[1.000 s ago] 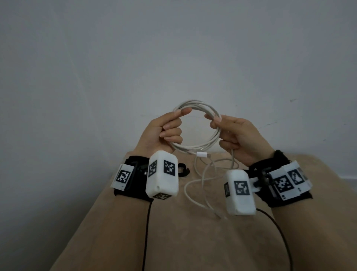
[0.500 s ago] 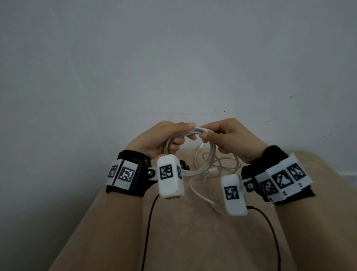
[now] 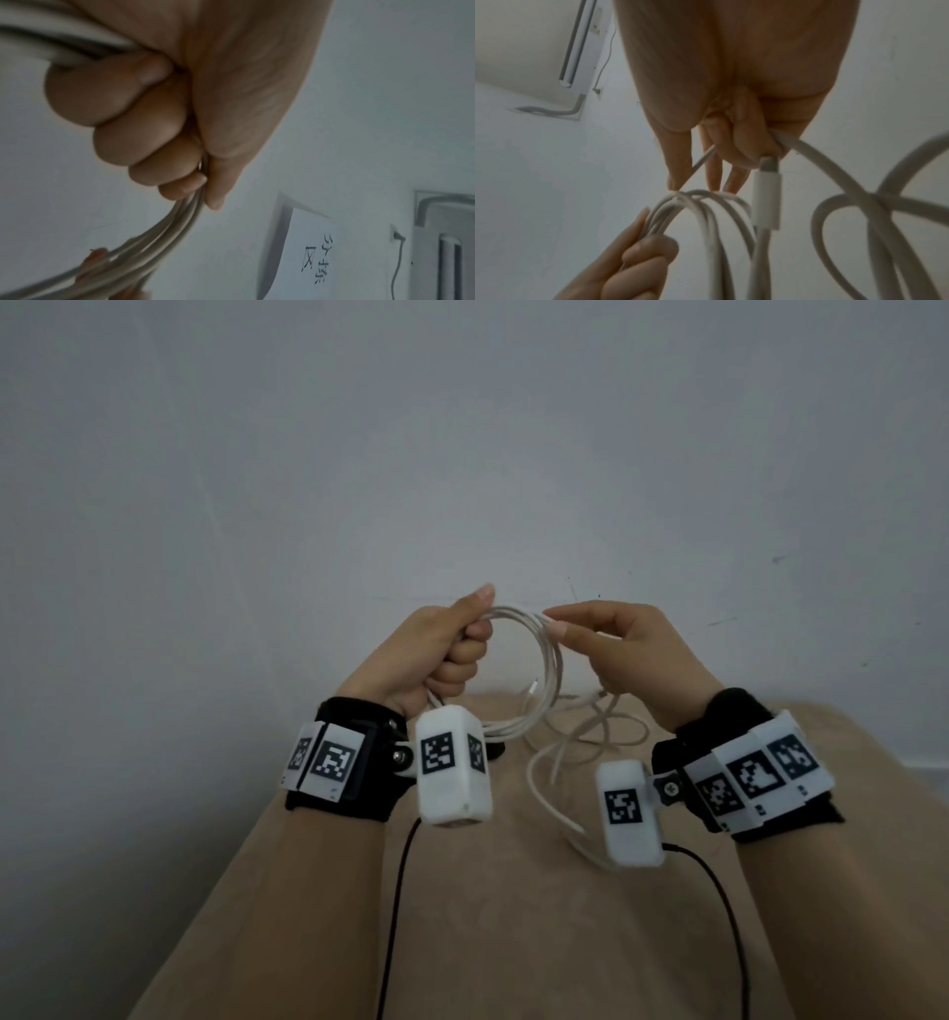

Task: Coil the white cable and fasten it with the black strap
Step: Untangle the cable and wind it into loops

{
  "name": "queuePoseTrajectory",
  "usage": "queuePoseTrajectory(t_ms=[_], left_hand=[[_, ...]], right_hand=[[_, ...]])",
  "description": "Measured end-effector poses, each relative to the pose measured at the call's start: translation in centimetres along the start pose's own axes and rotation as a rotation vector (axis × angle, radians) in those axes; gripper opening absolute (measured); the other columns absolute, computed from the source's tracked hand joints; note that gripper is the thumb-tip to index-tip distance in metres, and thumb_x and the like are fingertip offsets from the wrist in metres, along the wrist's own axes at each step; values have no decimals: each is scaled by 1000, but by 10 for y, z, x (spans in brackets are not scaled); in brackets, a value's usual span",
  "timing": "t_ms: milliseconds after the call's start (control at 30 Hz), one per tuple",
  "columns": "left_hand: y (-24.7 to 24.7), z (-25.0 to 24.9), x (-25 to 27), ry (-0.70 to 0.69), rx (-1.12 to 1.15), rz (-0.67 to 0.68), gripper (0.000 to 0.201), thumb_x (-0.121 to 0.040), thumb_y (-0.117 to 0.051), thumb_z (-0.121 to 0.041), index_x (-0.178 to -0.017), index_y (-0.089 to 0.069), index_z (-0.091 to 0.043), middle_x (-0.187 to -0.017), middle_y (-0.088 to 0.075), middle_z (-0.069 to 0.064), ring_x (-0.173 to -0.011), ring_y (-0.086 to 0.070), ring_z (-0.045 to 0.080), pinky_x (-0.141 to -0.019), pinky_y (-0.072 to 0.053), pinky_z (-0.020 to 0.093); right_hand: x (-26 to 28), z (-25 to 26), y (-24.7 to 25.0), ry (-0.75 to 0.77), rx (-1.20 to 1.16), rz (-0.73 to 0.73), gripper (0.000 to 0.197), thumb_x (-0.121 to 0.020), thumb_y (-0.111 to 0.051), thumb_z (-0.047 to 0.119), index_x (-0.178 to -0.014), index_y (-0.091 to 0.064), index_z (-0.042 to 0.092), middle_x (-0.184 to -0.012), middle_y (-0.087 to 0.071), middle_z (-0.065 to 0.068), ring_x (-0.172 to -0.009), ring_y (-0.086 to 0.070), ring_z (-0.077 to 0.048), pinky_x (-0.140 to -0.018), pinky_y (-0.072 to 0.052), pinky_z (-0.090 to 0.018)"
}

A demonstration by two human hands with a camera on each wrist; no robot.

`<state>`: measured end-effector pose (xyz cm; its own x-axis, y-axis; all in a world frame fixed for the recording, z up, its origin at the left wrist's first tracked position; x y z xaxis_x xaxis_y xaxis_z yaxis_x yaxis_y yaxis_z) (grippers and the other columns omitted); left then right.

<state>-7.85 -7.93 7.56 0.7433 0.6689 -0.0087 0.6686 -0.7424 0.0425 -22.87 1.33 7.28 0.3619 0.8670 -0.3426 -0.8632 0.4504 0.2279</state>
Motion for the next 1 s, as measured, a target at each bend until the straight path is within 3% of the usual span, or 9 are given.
queuePoseTrajectory(t_ms=[67, 200, 433, 633, 733, 833, 900, 1000], left_hand=[[5, -2, 1, -25, 51, -38, 43, -97, -41, -47, -63, -31, -22, -45, -20, -11, -34, -13, 2, -33, -10, 14], [8, -6, 3, -56, 114, -69, 43, -98, -40, -47, -64, -29, -22, -42, -20, -12, -31, -14, 1, -34, -9, 14], [15, -8, 3, -72, 260, -97, 45, -97, -38, -50, -62, -28, -23, -40, -19, -12, -29, -15, 1, -32, -9, 15], [16, -7, 3, -53, 284, -85, 47, -97, -36, -50, -61, -26, -23, -38, -19, -12, -28, -15, 0, -32, -9, 15], [13, -8, 3, -61, 348, -90, 47, -97, -36, -50, -61, -27, -23, -38, -19, -12, -27, -15, 0, -31, -10, 14], [7, -8, 0, -63, 418, -91, 47, -97, -37, -51, -61, -27, -23, -37, -19, -12, -26, -16, 1, -29, -12, 12], [2, -7, -2, -58, 457, -83, 47, -97, -37, -51, -61, -27, -23, -37, -19, -12, -26, -16, 1, -28, -13, 13], [-7, -5, -4, -52, 489, -53, 47, -97, -37, -50, -60, -28, -23, -37, -19, -11, -26, -16, 1, -27, -13, 13]], right_hand=[[0, -2, 7, -12, -59, -39, 20, -88, -65, 25, -104, -71, 14, -50, -55, 24, -39, -36, -2, -42, -32, -17], [0, -1, 15, 2, -100, -97, 15, -87, -67, 24, -98, -72, 15, -52, -56, 20, -44, -38, -7, -43, -35, -18], [-1, -6, 14, -18, -191, -102, 15, -87, -66, 21, -93, -71, 8, -42, -45, 18, -39, -32, -1, -40, -30, -14], [-2, -8, 13, 0, -158, -160, 22, -86, -67, 31, -71, -71, 15, -47, -41, 9, -39, -28, -6, -38, -25, -17], [-3, -7, 3, -14, -173, -97, 32, -91, -57, 40, -77, -70, 15, -75, -65, -2, -43, -35, -10, -42, -31, -20], [-1, -3, -9, -23, -167, -26, 37, -85, -58, 49, -98, -66, 16, -100, -70, -3, -51, -49, -9, -47, -37, -22], [0, -2, -14, -14, -162, 24, 48, -75, -66, 49, -110, -60, 16, -100, -73, -6, -53, -51, -8, -48, -39, -21], [0, -4, -17, 0, -168, 19, 42, -79, -73, 28, -114, -56, 12, -80, -75, -5, -50, -47, -9, -46, -38, -19]])
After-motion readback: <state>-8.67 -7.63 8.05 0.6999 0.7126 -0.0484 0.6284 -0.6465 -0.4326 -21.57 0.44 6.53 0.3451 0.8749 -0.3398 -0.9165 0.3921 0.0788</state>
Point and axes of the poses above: each hand's wrist, its own x-axis away from the middle knuckle, its own y-axis out of the back of the hand, z = x × y, the point moved 5 cm from there along -x, towards the middle knuckle
